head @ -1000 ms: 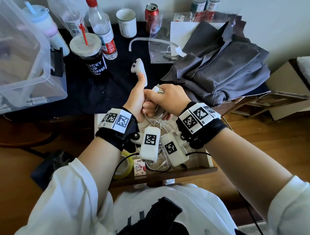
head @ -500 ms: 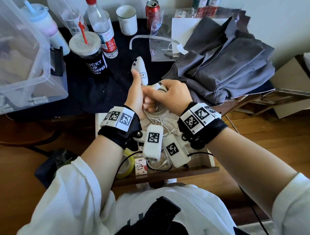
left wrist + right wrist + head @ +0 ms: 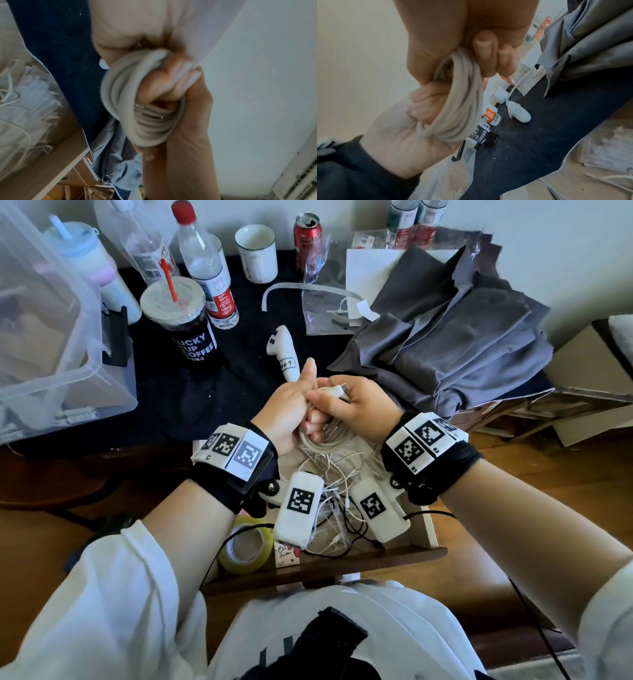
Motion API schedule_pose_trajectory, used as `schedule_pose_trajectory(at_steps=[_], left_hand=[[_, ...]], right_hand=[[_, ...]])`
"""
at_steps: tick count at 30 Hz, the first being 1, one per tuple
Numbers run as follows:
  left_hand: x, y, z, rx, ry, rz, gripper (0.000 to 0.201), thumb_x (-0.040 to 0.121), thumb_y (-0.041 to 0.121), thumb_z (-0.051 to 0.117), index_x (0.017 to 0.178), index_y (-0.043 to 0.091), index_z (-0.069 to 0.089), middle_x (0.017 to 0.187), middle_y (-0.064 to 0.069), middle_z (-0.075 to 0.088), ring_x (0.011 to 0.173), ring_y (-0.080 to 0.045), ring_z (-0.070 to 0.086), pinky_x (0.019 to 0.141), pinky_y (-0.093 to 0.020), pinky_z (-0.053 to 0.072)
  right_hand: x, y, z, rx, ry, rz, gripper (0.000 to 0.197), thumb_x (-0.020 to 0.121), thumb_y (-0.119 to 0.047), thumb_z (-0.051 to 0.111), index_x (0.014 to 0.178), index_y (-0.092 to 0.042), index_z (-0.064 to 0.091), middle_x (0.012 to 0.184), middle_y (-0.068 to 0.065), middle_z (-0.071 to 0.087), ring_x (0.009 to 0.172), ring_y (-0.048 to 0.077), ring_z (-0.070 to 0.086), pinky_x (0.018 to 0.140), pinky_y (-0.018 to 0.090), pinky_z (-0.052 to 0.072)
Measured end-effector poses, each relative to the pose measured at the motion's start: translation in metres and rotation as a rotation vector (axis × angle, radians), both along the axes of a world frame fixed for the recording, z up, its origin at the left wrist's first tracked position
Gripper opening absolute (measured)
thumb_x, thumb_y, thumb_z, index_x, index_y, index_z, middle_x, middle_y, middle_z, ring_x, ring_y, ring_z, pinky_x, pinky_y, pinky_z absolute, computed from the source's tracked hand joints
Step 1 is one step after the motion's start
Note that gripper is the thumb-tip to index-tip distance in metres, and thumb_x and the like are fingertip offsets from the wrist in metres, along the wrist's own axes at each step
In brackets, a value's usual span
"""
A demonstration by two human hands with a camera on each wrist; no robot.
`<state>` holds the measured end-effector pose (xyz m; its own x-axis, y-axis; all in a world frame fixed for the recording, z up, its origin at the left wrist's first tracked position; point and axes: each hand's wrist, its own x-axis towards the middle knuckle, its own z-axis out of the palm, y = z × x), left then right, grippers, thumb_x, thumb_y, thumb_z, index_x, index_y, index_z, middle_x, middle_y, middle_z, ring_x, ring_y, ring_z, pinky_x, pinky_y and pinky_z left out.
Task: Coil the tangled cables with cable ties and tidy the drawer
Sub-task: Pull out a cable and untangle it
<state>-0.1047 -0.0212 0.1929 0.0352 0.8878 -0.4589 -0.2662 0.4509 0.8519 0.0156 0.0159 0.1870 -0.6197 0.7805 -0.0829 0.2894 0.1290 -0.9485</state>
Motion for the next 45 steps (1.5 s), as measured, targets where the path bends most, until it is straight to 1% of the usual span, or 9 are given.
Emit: schedule_pose_trajectory(at_steps=[4,7,11,16,19,23,26,34,45], left_hand=[[-0.003,-0.001,-0.006,0.049,0.097,0.026,0.049,0.101,0.042,0.03,0.123,0.003,0.051,0.078,-0.007,0.06,0.059,-0.011,0.055,0.052,-0.021,0.048],[-0.012,-0.008,-0.008,0.005,-0.155,-0.169,0.062,0.094,0.056,0.027,0.125,0.009,0.052,0.102,-0.009,0.061,0.091,-0.02,0.061,0.075,-0.036,0.053],[-0.025,-0.017,-0.006,-0.08,-0.498,-0.572,0.077,0.068,0.067,0.059,0.129,0.02,0.052,0.114,-0.026,0.061,0.099,-0.042,0.063,0.073,-0.049,0.056],[-0.029,-0.012,-0.007,-0.041,-0.534,-0.728,0.087,0.06,0.059,0.077,0.131,0.021,0.042,0.104,-0.015,0.066,0.081,-0.016,0.062,0.058,-0.019,0.051],[-0.027,-0.016,-0.007,-0.047,-0.491,-0.746,0.067,0.064,0.042,0.083,0.115,0.006,0.06,0.087,-0.007,0.062,0.068,-0.007,0.052,0.046,-0.01,0.043],[-0.019,-0.019,0.002,-0.107,-0.298,-0.571,0.05,0.05,0.015,0.085,0.085,0.002,0.053,0.06,-0.007,0.055,0.045,-0.009,0.051,0.03,-0.01,0.034],[-0.008,-0.016,0.009,-0.111,0.017,-0.472,0.016,0.073,-0.003,0.067,0.072,0.002,0.051,0.047,-0.006,0.053,0.035,-0.01,0.049,0.027,-0.011,0.029],[0.014,-0.009,-0.004,-0.04,0.491,-0.323,0.023,0.084,-0.005,0.056,0.067,0.008,0.048,0.034,0.002,0.049,0.027,-0.008,0.041,0.031,-0.011,0.026],[0.014,-0.035,-0.056,-0.05,0.495,-0.261,0.012,0.082,0.005,0.067,0.081,0.014,0.059,0.053,0.0,0.052,0.038,-0.005,0.046,0.038,-0.018,0.034]], right_hand=[[0.005,0.0,0.003,0.036,0.025,0.011,0.03,0.091,-0.027,0.056,0.065,-0.042,0.063,0.063,-0.007,0.065,0.061,0.003,0.059,0.069,0.019,0.046],[0.006,0.003,0.009,0.035,0.035,0.005,0.026,0.084,-0.029,0.06,0.06,-0.028,0.05,0.05,-0.016,0.053,0.052,-0.003,0.049,0.058,0.011,0.038],[0.01,0.001,0.024,-0.056,0.08,0.142,0.027,0.092,-0.011,0.055,0.066,-0.009,0.046,0.051,-0.011,0.05,0.041,-0.002,0.046,0.044,0.007,0.034],[0.009,-0.007,0.035,-0.195,0.133,0.279,0.021,0.094,-0.01,0.048,0.073,-0.009,0.044,0.051,-0.004,0.06,0.033,0.009,0.05,0.028,0.017,0.036],[0.007,-0.007,0.034,-0.119,0.084,0.262,0.022,0.092,-0.019,0.049,0.072,-0.011,0.045,0.051,-0.008,0.059,0.033,0.008,0.045,0.029,0.016,0.032],[0.006,-0.001,0.028,-0.111,0.106,0.221,0.023,0.085,-0.025,0.051,0.075,-0.005,0.049,0.06,-0.004,0.056,0.044,0.004,0.049,0.042,0.016,0.04],[0.006,0.004,0.02,-0.043,0.026,0.153,0.031,0.081,-0.034,0.058,0.083,-0.003,0.053,0.069,0.002,0.052,0.06,0.004,0.049,0.058,0.015,0.042],[0.007,0.007,0.001,0.164,-0.257,-0.063,0.029,0.082,-0.041,0.065,0.075,-0.015,0.054,0.067,-0.006,0.054,0.066,0.008,0.051,0.067,0.024,0.043],[-0.001,-0.005,-0.045,0.098,-0.43,-0.002,0.032,0.084,-0.03,0.059,0.063,-0.022,0.036,0.061,-0.005,0.047,0.069,0.019,0.049,0.065,0.031,0.039]])
